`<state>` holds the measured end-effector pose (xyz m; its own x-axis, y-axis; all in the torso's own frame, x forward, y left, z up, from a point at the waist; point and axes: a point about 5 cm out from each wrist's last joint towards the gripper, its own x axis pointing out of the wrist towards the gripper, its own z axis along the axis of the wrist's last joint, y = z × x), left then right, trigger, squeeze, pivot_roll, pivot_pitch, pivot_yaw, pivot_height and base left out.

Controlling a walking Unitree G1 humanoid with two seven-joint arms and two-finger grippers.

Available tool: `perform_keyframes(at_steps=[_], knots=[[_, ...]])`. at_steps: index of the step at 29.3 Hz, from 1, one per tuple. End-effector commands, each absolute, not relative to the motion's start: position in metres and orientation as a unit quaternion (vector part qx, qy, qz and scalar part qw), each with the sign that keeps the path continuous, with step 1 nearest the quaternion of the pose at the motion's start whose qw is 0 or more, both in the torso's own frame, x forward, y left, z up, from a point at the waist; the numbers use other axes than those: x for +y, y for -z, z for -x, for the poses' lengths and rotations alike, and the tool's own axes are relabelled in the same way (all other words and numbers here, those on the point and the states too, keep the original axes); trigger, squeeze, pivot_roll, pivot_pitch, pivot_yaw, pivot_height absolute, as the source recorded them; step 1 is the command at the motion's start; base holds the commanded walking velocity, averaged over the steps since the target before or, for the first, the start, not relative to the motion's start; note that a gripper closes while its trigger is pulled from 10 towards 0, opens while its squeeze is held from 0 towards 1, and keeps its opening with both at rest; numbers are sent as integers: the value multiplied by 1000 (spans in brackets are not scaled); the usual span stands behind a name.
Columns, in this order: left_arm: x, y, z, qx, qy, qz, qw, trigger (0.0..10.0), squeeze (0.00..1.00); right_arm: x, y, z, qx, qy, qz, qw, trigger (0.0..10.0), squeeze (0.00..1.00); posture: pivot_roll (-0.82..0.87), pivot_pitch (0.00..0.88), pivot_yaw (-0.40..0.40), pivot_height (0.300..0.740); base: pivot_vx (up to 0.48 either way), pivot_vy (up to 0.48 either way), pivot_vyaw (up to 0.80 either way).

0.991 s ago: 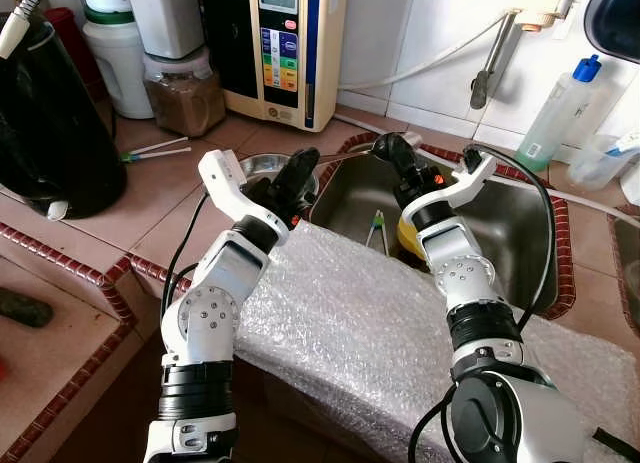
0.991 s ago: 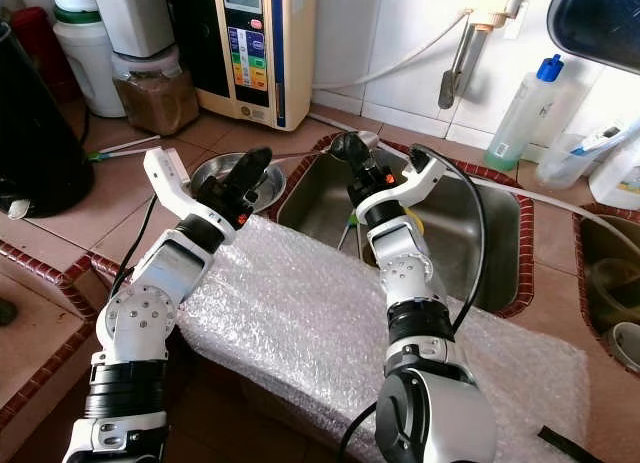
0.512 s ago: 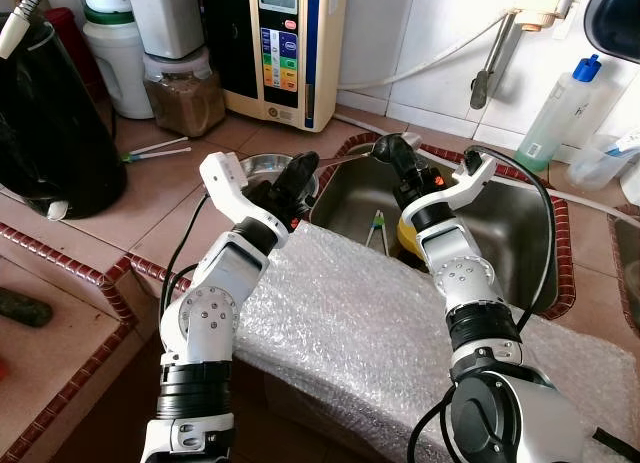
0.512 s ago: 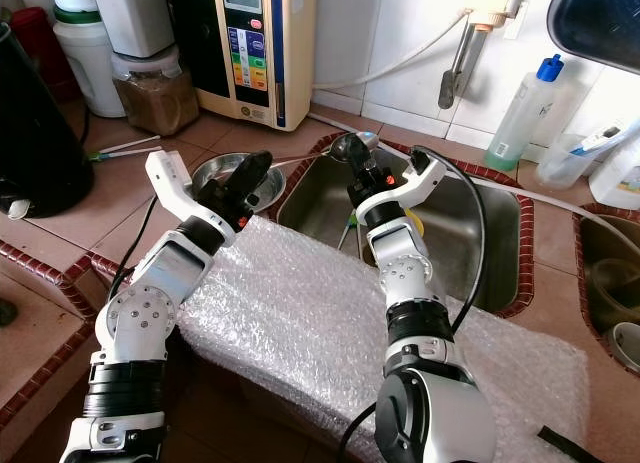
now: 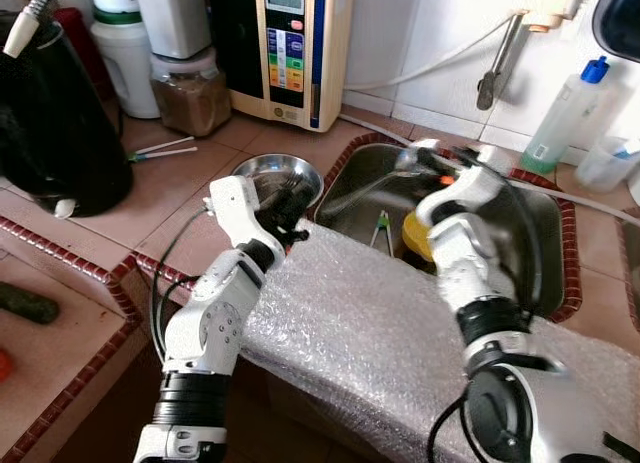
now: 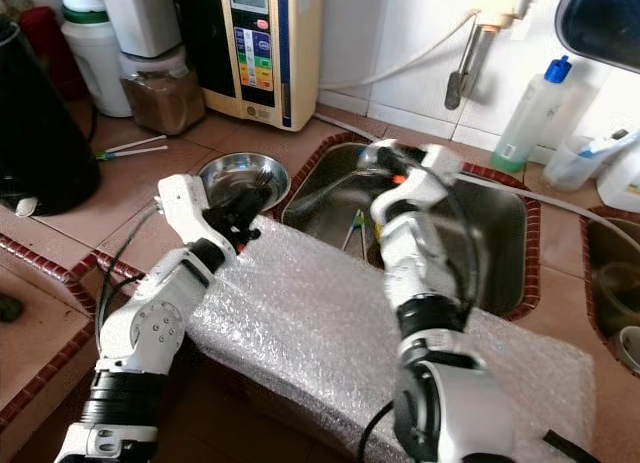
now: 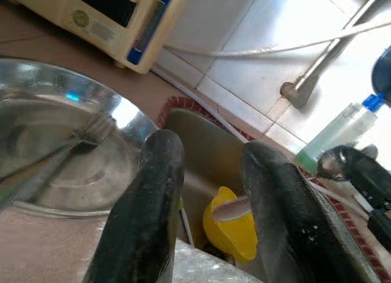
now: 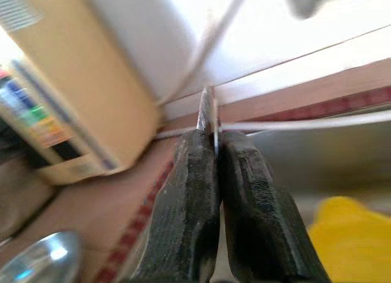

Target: Kitchen organization

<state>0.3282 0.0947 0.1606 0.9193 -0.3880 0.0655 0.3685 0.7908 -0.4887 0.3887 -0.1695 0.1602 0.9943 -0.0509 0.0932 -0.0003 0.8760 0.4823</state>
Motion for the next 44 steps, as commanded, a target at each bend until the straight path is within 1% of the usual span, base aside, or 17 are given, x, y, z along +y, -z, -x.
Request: perform_keyframes(at_steps=[1,5,7,12,15,22,30,40,41,42,44], knots=[[91,-160,-326,19,212,229,950,10000,1000,-179,-156,-388,-38,55,-183,981,0,0,122,0,20,740,0,0,0],[90,-158,-324,22,217,214,952,10000,1000,-194,-142,-384,7,118,-111,987,0,0,123,0,18,740,0,0,0],[89,-156,-323,26,223,200,954,10000,1000,-202,-130,-380,35,147,-116,982,0,0,124,0,17,740,0,0,0],[86,-148,-319,49,247,165,954,10000,1000,-206,-117,-374,63,169,-100,979,0,0,126,0,18,740,0,0,0],[84,-148,-317,43,256,158,953,10000,1000,-208,-110,-372,80,180,-83,977,0,0,125,0,20,740,0,0,0],[82,-148,-316,44,265,144,952,10000,1000,-211,-97,-367,118,205,-99,967,0,0,126,0,18,740,0,0,0],[78,-144,-313,51,284,125,949,10000,1000,-212,-92,-364,136,215,-107,961,0,0,129,0,18,740,0,0,0],[73,-142,-310,57,303,112,945,10000,1000,-208,-87,-363,152,210,-148,954,0,0,132,0,19,740,0,0,0],[73,-142,-310,57,303,112,945,10000,1000,-207,-86,-363,154,209,-148,954,0,67,133,0,18,740,0,0,0],[73,-142,-310,57,303,111,945,10000,1000,-207,-85,-363,157,209,-148,954,0,1000,134,0,17,740,0,0,0],[73,-142,-310,57,302,111,945,10000,1000,-207,-85,-363,158,209,-148,954,78,1000,135,0,17,740,0,0,0]])
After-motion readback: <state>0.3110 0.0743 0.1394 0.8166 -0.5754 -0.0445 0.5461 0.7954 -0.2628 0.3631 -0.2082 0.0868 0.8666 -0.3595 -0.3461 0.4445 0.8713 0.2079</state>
